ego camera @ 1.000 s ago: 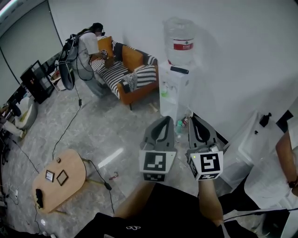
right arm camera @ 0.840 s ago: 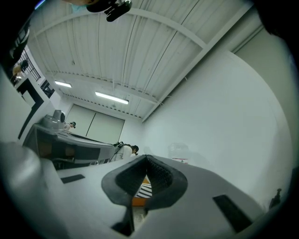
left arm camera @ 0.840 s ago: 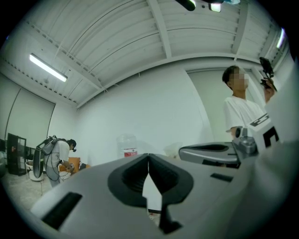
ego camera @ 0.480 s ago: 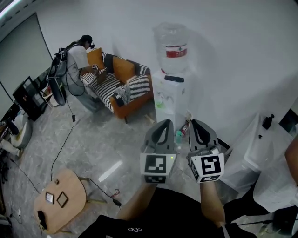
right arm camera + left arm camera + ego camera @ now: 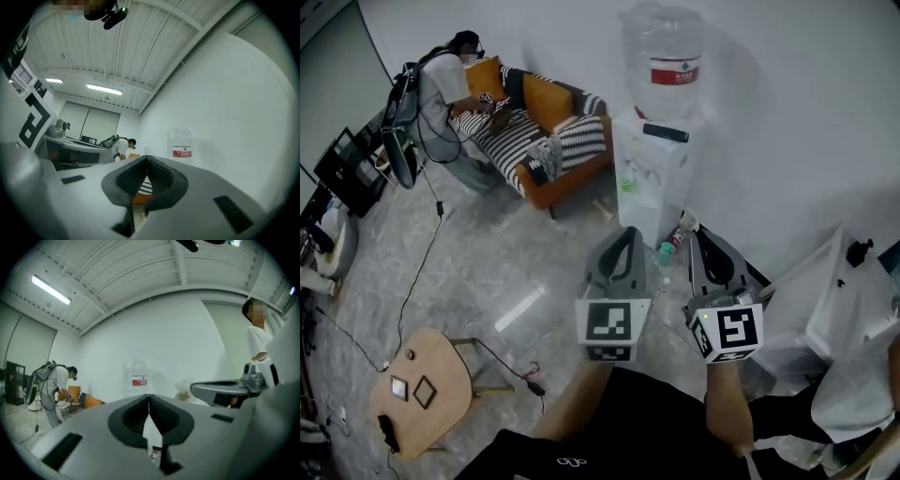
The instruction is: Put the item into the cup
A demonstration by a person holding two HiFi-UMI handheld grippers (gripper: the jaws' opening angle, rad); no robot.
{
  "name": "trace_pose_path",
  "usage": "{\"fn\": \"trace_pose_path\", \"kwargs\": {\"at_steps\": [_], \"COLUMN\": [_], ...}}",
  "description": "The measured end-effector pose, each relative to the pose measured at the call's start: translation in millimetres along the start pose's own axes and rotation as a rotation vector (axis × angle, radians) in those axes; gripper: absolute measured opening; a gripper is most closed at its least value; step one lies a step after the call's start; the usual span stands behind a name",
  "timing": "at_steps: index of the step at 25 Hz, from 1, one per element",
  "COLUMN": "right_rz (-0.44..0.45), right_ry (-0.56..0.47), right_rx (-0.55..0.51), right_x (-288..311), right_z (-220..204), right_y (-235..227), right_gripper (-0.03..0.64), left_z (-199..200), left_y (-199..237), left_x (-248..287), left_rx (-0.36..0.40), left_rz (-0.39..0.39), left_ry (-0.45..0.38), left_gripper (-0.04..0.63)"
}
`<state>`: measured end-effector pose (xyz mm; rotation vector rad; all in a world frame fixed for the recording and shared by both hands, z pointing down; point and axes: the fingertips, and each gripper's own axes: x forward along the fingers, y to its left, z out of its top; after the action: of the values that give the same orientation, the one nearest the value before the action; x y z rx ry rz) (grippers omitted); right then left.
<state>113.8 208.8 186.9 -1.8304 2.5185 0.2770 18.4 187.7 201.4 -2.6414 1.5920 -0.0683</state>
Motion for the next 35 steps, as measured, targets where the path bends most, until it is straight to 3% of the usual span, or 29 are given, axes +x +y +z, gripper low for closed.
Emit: {"fn": "trace_pose_path", "kwargs": {"at_steps": [5, 9, 14, 25, 35], "right_rz": [0.032, 0.039, 0.075, 0.112, 0.08], "right_ry": [0.061, 0.087, 0.121, 0.239, 0.23], "right_rx": [0.044, 0.077, 0.158, 0.257, 0.242], "right_x": [46.6, 100.1, 155.9, 282.7, 377.5], "right_z": [-27.5, -53.1, -77.5, -145.6, -150.8], "right_y": [6.6, -2.7, 4.9, 9.0, -15.0], "right_gripper": [0.012, 0.012, 0.012, 0.011, 0.011], "left_z": [-20.1, -32.3, -58.6, -114.1, -122.5], "left_y": [41.1, 72.4, 105.4, 175.7, 222.0], "left_x": [31.8, 74.9, 110.0, 205.8, 289.5], "left_rx": [-0.053, 0.07, 0.068, 0.136, 0.108], "left_rz": [0.042, 0.096, 0.103, 0.062, 0.002], "left_ry": [0.062, 0.076, 0.153, 0.315, 0.328], "left_gripper": [0.014, 0.014, 0.012, 0.014, 0.014]}}
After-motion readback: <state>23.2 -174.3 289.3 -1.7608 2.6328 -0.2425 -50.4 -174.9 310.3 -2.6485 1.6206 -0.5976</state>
